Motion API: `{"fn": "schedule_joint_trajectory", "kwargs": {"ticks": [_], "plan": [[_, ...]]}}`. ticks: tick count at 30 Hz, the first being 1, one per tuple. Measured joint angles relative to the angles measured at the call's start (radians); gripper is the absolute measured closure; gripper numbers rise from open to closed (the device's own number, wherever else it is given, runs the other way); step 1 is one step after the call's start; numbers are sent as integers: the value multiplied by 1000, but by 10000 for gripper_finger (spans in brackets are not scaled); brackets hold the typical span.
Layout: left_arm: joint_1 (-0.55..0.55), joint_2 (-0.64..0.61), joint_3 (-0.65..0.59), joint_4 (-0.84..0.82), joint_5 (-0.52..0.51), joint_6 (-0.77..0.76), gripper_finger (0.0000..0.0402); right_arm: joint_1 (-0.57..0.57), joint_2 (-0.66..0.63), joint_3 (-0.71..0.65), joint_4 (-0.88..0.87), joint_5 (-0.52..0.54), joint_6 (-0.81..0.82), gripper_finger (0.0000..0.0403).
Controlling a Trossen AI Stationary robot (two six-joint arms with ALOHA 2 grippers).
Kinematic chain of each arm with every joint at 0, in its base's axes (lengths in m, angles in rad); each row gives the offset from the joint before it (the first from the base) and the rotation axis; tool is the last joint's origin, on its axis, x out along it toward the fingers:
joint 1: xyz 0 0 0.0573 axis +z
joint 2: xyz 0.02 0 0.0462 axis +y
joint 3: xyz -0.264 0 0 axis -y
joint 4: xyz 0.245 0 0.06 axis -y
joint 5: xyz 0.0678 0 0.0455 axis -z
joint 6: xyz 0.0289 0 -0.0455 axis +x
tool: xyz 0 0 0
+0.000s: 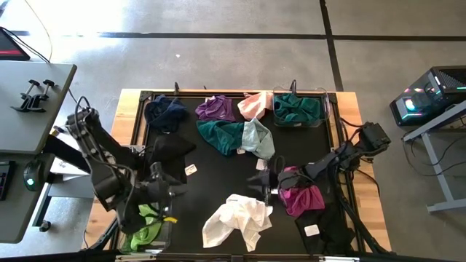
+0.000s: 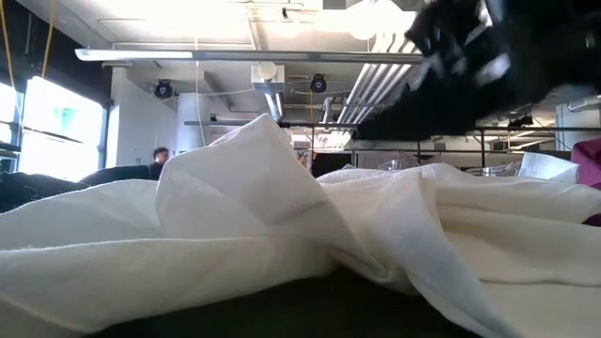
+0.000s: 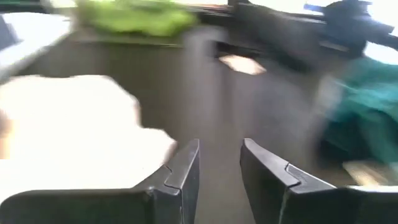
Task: Sort towels by color in basket
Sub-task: Put the white towel into the bottom transparent bin
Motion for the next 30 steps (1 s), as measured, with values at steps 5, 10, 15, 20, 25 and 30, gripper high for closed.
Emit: {"fn": "schedule_joint_trajectory", "kwargs": {"ticks": [5, 10, 15, 20, 25, 30], "plan": [[65, 87, 0, 51, -229, 46, 268, 7, 7, 211, -341, -129, -45, 251], [146, 200, 0, 97, -234, 55, 268, 34, 68, 378, -520, -201, -44, 181], [207, 339, 0, 213, -235, 96, 268, 60, 173, 441, -525, -298, -48, 146], [247, 469, 0, 336, -290, 69, 268, 65, 265, 452, -529, -276, 12, 150], [252, 512, -1, 293, -442, -167, 268, 65, 320, 455, -529, -199, 72, 182], [241, 477, -1, 244, -350, -102, 276, 54, 339, 458, -545, -174, 53, 247]]}}
